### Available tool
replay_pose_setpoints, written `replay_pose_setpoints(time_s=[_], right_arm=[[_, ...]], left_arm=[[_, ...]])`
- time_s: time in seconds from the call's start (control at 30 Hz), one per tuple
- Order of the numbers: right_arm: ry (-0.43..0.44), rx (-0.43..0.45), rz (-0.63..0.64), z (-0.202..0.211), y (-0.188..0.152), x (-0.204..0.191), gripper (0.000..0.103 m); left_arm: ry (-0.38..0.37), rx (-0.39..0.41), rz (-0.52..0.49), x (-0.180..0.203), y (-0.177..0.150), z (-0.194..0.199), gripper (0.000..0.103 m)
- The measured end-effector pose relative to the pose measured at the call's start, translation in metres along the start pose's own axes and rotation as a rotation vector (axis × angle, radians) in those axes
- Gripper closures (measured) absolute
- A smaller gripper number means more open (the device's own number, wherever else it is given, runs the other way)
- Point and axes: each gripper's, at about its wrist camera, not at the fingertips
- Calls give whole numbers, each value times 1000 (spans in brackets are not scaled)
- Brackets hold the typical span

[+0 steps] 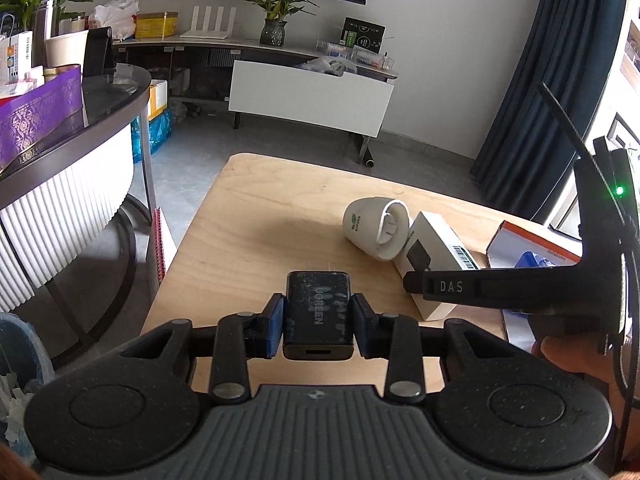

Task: Organize rigid objects
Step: 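Lift the black charger and white boxed device toward the white tray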

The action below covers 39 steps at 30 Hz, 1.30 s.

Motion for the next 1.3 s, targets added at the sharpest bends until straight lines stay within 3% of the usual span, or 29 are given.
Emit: replay_pose_setpoints(time_s=[0.2, 0.47, 0.73, 1.3], right_arm=[[8, 46, -7, 23, -6, 3, 71], [49, 111, 27, 91, -21, -2, 71], [23, 162, 24, 150, -44, 1, 71], [-25, 233, -31, 204, -80, 8, 71]], left_arm=[[13, -4, 2, 2, 0, 6, 68], [3, 7, -11, 16, 4, 24, 68], [-15, 14, -39, 35, -2, 45, 68], [-34, 32, -85, 62, -19, 73, 68]])
Point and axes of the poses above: each gripper's, at about its wrist camera, not at the fingertips, and z roughly against the way its jaws point, x to its right, y to its top, and after that the axes turned 6 degrees about x, right-handed
